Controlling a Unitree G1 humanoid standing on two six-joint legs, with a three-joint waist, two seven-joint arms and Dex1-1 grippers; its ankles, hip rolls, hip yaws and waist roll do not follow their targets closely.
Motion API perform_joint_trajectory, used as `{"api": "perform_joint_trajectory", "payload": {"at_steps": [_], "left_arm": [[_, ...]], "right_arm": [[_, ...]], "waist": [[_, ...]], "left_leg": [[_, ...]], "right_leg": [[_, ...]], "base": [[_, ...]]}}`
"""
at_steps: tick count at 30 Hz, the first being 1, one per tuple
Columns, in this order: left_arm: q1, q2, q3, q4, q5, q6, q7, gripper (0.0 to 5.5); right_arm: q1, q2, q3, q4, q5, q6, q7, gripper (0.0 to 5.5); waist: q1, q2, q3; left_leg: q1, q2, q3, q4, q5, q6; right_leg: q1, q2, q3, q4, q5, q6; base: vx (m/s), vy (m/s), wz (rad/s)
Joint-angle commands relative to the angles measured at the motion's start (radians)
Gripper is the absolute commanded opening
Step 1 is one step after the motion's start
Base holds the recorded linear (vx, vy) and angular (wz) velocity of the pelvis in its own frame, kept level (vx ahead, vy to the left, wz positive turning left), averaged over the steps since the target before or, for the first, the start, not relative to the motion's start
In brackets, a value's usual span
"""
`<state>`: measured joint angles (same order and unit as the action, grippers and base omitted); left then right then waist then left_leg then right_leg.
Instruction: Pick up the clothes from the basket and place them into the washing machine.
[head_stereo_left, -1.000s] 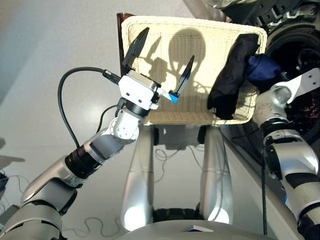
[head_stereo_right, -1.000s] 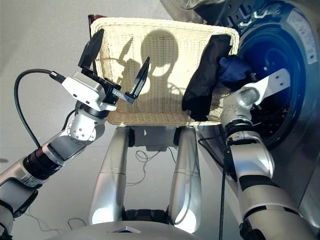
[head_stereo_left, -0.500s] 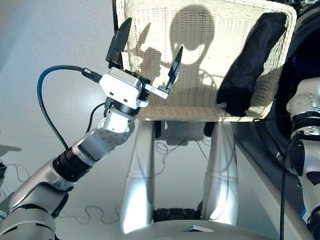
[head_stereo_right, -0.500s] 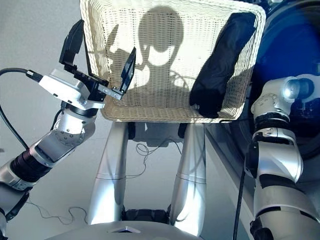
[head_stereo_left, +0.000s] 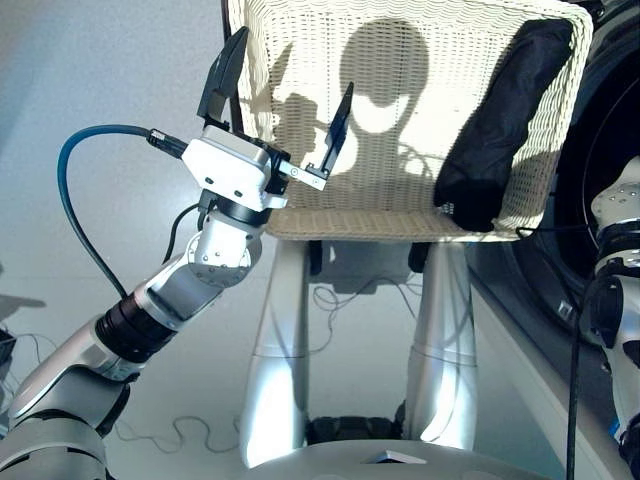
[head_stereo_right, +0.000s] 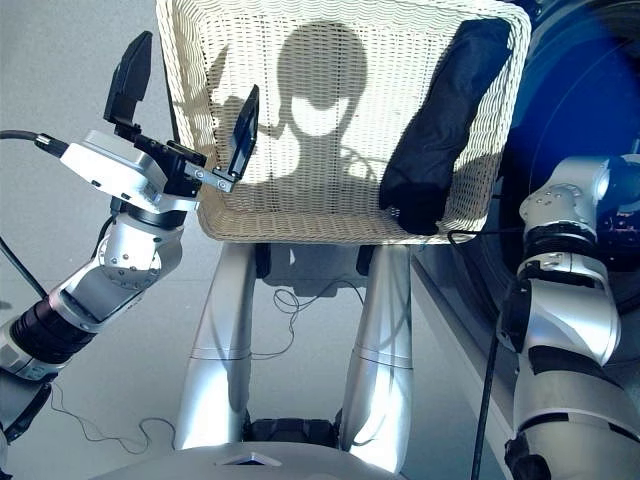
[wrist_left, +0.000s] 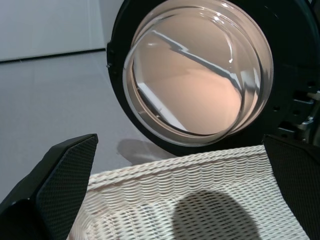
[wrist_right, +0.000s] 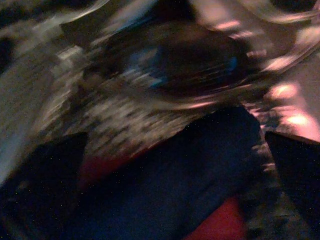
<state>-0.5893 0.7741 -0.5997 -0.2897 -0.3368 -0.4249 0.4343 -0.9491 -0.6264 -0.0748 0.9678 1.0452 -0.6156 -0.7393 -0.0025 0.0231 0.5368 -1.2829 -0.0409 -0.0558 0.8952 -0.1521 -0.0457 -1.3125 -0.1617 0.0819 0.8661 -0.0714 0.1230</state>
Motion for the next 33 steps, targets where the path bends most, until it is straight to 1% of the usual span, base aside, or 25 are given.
{"api": "perform_joint_trajectory", "payload": {"at_steps": [1, 3, 4, 5, 7, 8, 9, 10, 12, 13, 14, 16, 18, 19, 20, 21, 24, 32, 33], "left_arm": [[0.045, -0.054, 0.070, -0.135, -0.014, -0.043, -0.015, 5.50], [0.056, -0.064, 0.086, -0.134, -0.011, -0.042, -0.015, 5.50], [0.059, -0.064, 0.087, -0.135, -0.011, -0.042, -0.015, 5.50], [0.071, -0.075, 0.094, -0.135, -0.006, -0.042, -0.016, 5.50], [0.086, -0.073, 0.102, -0.141, -0.001, -0.043, -0.021, 5.50], [0.098, -0.072, 0.096, -0.141, 0.006, -0.041, -0.023, 5.50], [0.103, -0.066, 0.095, -0.145, 0.013, -0.040, -0.026, 5.50], [0.111, -0.060, 0.098, -0.147, 0.022, -0.040, -0.027, 5.50], [0.120, -0.045, 0.099, -0.152, 0.033, -0.040, -0.027, 5.50], [0.116, -0.035, 0.103, -0.155, 0.038, -0.039, -0.028, 5.50], [0.118, -0.029, 0.105, -0.157, 0.042, -0.040, -0.027, 5.50], [0.122, -0.021, 0.106, -0.162, 0.042, -0.042, -0.032, 5.50], [0.120, -0.016, 0.101, -0.160, 0.039, -0.043, -0.037, 5.50], [0.118, -0.016, 0.099, -0.160, 0.033, -0.046, -0.041, 5.50], [0.128, -0.024, 0.094, -0.157, 0.025, -0.048, -0.046, 5.50], [0.127, -0.025, 0.093, -0.156, 0.013, -0.051, -0.054, 5.50], [0.126, -0.038, 0.086, -0.151, -0.014, -0.056, -0.074, 5.50], [0.115, -0.073, 0.074, -0.145, -0.043, -0.053, -0.100, 5.50], [0.107, -0.077, 0.077, -0.146, -0.047, -0.052, -0.102, 5.50]], "right_arm": [[0.099, 0.064, 0.103, -0.119, -0.109, -0.011, 0.072, 5.50], [0.197, 0.101, 0.187, -0.248, -0.230, 0.016, 0.102, 5.50], [0.202, 0.104, 0.188, -0.258, -0.240, 0.019, 0.092, 5.50], [0.294, 0.128, 0.259, -0.365, -0.345, 0.038, 0.126, 5.50], [0.369, 0.123, 0.340, -0.460, -0.459, 0.080, 0.178, 5.50], [0.407, 0.126, 0.381, -0.509, -0.480, 0.085, 0.214, 5.50], [0.429, 0.114, 0.412, -0.546, -0.523, 0.098, 0.237, 5.50], [0.442, 0.105, 0.436, -0.574, -0.563, 0.110, 0.253, 5.50], [0.453, 0.092, 0.479, -0.630, -0.587, 0.119, 0.294, 5.50], [0.444, 0.081, 0.496, -0.653, -0.605, 0.129, 0.306, 5.50], [0.434, 0.067, 0.520, -0.669, -0.635, 0.139, 0.319, 5.50], [0.412, 0.062, 0.548, -0.684, -0.643, 0.153, 0.342, 5.50], [0.372, 0.051, 0.571, -0.680, -0.649, 0.163, 0.354, 5.50], [0.358, 0.059, 0.576, -0.665, -0.612, 0.155, 0.381, 5.50], [0.349, 0.070, 0.579, -0.634, -0.596, 0.163, 0.386, 5.50], [0.331, 0.074, 0.583, -0.602, -0.596, 0.170, 0.385, 5.50], [0.279, 0.109, 0.575, -0.487, -0.557, 0.184, 0.383, 5.50], [0.176, 0.165, 0.538, -0.221, -0.538, 0.222, 0.365, 5.50], [0.158, 0.173, 0.534, -0.200, -0.531, 0.225, 0.365, 5.50]], "waist": [[-0.038, 0.027, -0.017], [-0.047, 0.015, -0.017], [-0.049, 0.015, -0.017], [-0.056, 0.006, -0.017], [-0.061, -0.001, -0.017], [-0.062, -0.004, -0.017], [-0.064, -0.007, -0.017], [-0.065, -0.007, -0.017], [-0.065, -0.010, -0.017], [-0.066, -0.011, -0.017], [-0.064, -0.012, -0.017], [-0.061, -0.011, -0.017], [-0.056, -0.009, -0.017], [-0.054, -0.008, -0.017], [-0.048, -0.004, -0.017], [-0.045, -0.002, -0.017], [-0.035, 0.009, -0.017], [-0.016, 0.030, -0.017], [-0.015, 0.032, -0.017]], "left_leg": [[0.053, -0.017, 0.076, -0.134, 0.057, 0.046], [0.049, -0.013, 0.080, -0.134, 0.062, 0.047], [0.051, -0.013, 0.080, -0.134, 0.062, 0.047], [0.047, -0.011, 0.079, -0.135, 0.066, 0.048], [0.048, -0.008, 0.078, -0.139, 0.071, 0.049], [0.069, -0.008, 0.073, -0.125, 0.035, 0.045], [0.070, -0.008, 0.073, -0.125, 0.035, 0.045], [0.072, -0.009, 0.072, -0.126, 0.036, 0.045], [0.079, -0.008, 0.069, -0.128, 0.036, 0.046], [0.061, -0.007, 0.075, -0.143, 0.072, 0.051], [0.063, -0.007, 0.075, -0.143, 0.072, 0.051], [0.066, -0.006, 0.075, -0.142, 0.072, 0.051], [0.069, -0.005, 0.075, -0.142, 0.072, 0.051], [0.069, -0.005, 0.075, -0.140, 0.072, 0.051], [0.090, -0.007, 0.071, -0.121, 0.033, 0.047], [0.090, -0.007, 0.070, -0.118, 0.033, 0.047], [0.089, -0.008, 0.074, -0.111, 0.032, 0.047], [0.090, -0.010, 0.075, -0.105, 0.029, 0.045], [0.069, -0.009, 0.080, -0.120, 0.066, 0.050]], "right_leg": [[0.055, 0.073, -0.039, -0.070, 0.016, -0.057], [0.053, 0.077, -0.040, -0.072, 0.023, -0.059], [0.055, 0.076, -0.040, -0.072, 0.023, -0.059], [0.052, 0.078, -0.041, -0.077, 0.030, -0.059], [0.055, 0.080, -0.043, -0.084, 0.035, -0.060], [0.077, 0.083, -0.041, -0.070, 0.001, -0.054], [0.079, 0.084, -0.042, -0.071, 0.001, -0.054], [0.080, 0.084, -0.042, -0.071, 0.001, -0.054], [0.085, 0.084, -0.043, -0.072, 0.001, -0.053], [0.068, 0.082, -0.045, -0.090, 0.036, -0.057], [0.070, 0.083, -0.045, -0.091, 0.037, -0.056], [0.072, 0.084, -0.046, -0.091, 0.038, -0.055], [0.074, 0.084, -0.046, -0.089, 0.038, -0.054], [0.074, 0.084, -0.047, -0.086, 0.037, -0.054], [0.094, 0.086, -0.045, -0.064, 0.000, -0.049], [0.093, 0.086, -0.045, -0.059, -0.001, -0.050], [0.091, 0.083, -0.046, -0.051, 0.000, -0.051], [0.090, 0.080, -0.047, -0.042, -0.003, -0.054], [0.070, 0.079, -0.049, -0.059, 0.032, -0.059]], "base": [[0.000, 0.000, 0.000], [0.000, 0.000, 0.000], [0.000, 0.000, 0.000], [0.000, 0.000, 0.000], [0.035, -0.009, -0.022], [0.073, -0.023, -0.066], [0.078, -0.022, -0.091], [0.000, 0.000, 0.000], [-0.047, -0.004, -0.057], [-0.092, -0.005, -0.109], [-0.091, -0.008, -0.117], [0.000, 0.000, 0.000], [0.000, 0.000, 0.000], [0.092, -0.021, 0.038], [0.093, -0.016, 0.011], [0.091, -0.016, -0.001], [0.000, 0.000, 0.000], [-0.011, 0.000, -0.001], [-0.087, 0.002, -0.001]]}}
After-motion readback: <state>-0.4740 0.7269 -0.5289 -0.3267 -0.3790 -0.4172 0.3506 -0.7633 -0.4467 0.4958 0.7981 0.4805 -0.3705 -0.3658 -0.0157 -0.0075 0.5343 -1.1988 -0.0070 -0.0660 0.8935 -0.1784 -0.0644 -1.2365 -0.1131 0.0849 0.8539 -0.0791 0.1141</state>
